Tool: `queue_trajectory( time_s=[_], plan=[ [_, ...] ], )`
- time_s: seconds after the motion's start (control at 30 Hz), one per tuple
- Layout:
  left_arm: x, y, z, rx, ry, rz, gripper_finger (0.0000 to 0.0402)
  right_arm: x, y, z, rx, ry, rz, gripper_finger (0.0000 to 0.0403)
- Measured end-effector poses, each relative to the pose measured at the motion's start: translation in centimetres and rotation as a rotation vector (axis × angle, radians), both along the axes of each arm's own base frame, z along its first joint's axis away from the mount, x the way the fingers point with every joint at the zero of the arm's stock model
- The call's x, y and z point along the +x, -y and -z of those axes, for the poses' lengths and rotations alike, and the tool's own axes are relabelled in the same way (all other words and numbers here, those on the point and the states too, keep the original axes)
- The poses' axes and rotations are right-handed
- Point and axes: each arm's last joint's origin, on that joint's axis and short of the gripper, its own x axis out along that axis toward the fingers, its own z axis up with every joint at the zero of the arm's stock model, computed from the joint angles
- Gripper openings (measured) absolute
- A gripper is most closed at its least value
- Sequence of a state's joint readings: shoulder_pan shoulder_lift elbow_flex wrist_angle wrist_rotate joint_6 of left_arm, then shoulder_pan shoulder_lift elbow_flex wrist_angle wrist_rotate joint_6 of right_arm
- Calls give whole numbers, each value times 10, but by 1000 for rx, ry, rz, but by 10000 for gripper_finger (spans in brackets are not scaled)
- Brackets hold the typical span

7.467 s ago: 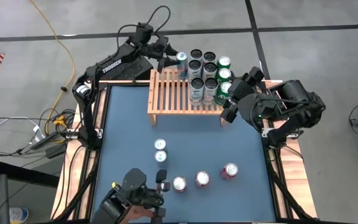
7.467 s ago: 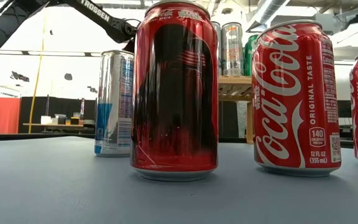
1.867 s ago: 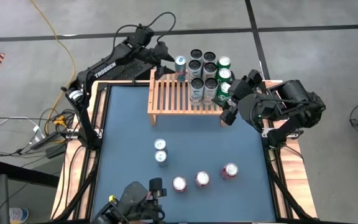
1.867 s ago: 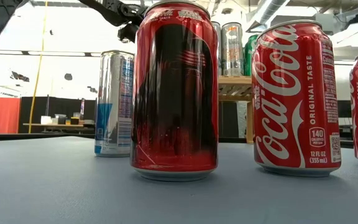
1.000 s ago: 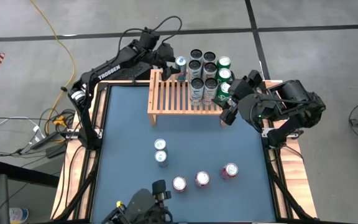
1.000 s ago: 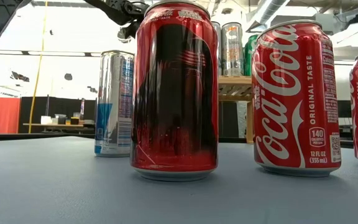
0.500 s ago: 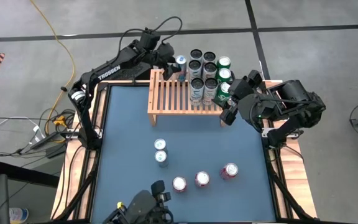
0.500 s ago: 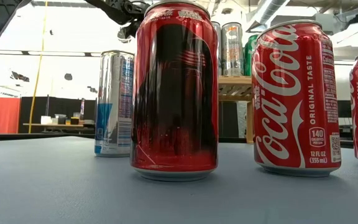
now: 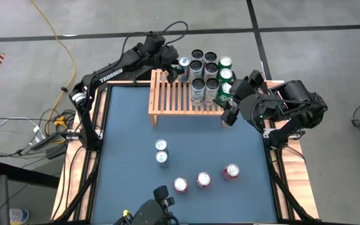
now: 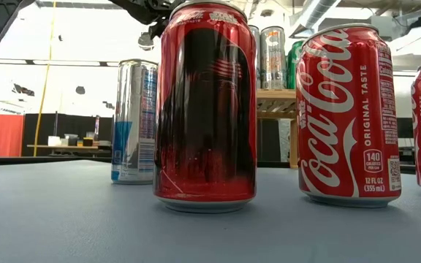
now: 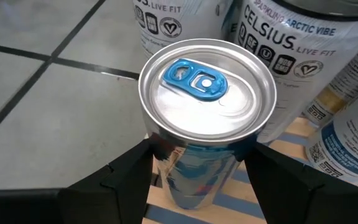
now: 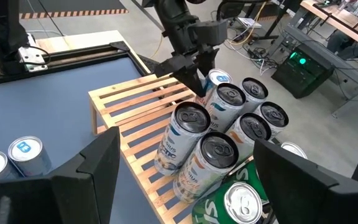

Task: Place canned beverage on shelf
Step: Put the top left blue soda can on the shelf

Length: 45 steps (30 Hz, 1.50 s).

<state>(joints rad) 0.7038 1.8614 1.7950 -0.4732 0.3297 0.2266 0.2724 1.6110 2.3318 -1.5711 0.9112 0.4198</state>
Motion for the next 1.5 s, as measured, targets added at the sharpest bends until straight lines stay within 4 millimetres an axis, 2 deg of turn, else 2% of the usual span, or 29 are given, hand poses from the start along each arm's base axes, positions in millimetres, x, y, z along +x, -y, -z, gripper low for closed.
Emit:
queue_trajectory(
  time_s=[0.27,0.47,0.6,0.87,1.1,1.23,1.37,1.5],
  plan=[
    [-12,1,-11,67,-37,-109,227,0,0,0,0,0,0,314],
    [-22,-6,-21,46,39,-80,227,0,0,0,-1,0,0,314],
    [-22,-8,-24,22,87,-68,227,0,0,0,-1,0,1,314],
    [-17,1,-24,37,58,-77,227,0,0,0,-1,1,2,314],
    [-47,12,-34,75,138,-134,226,0,0,0,-2,1,3,314],
    [-60,25,-27,105,228,-142,226,0,0,0,-2,1,3,314],
    [-59,33,-20,103,306,-137,226,0,0,0,-1,3,4,314],
    [-56,35,-16,82,300,-148,226,0,0,0,13,17,14,314]
  ],
)
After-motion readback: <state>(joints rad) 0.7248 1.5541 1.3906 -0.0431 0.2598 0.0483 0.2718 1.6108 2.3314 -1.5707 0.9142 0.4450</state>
